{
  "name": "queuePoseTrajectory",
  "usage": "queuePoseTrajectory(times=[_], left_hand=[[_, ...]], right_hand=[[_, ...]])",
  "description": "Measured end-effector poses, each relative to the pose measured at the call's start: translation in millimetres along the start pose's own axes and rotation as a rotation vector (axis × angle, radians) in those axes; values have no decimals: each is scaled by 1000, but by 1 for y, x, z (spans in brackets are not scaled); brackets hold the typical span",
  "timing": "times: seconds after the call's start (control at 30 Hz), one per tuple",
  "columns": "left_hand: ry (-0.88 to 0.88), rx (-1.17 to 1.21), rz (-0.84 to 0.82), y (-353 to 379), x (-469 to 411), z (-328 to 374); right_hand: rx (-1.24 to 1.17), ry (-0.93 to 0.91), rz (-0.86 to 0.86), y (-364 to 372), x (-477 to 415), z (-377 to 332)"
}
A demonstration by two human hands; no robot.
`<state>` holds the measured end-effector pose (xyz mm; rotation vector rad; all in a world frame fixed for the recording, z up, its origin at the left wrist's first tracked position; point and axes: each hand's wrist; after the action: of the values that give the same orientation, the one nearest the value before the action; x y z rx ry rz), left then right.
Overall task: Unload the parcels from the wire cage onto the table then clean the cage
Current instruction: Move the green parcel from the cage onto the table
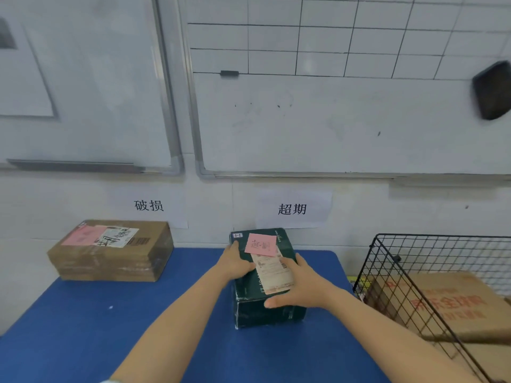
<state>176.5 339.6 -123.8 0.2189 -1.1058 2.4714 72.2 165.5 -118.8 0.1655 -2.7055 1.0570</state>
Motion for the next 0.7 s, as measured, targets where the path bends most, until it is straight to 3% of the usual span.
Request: queuePoseTrajectory(times=[0.7], left_hand=[[30, 92, -23, -5, -49, -10]], right_hand=[[196, 78, 120, 15, -37, -6]])
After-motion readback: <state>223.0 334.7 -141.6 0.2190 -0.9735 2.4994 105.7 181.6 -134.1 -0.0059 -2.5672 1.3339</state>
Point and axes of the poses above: each hand's wrist, its own x-axis away from the middle knuckle, its own y-axis out of the palm, z = x × y, and after that the axes turned 11 degrees about -x, right-handed
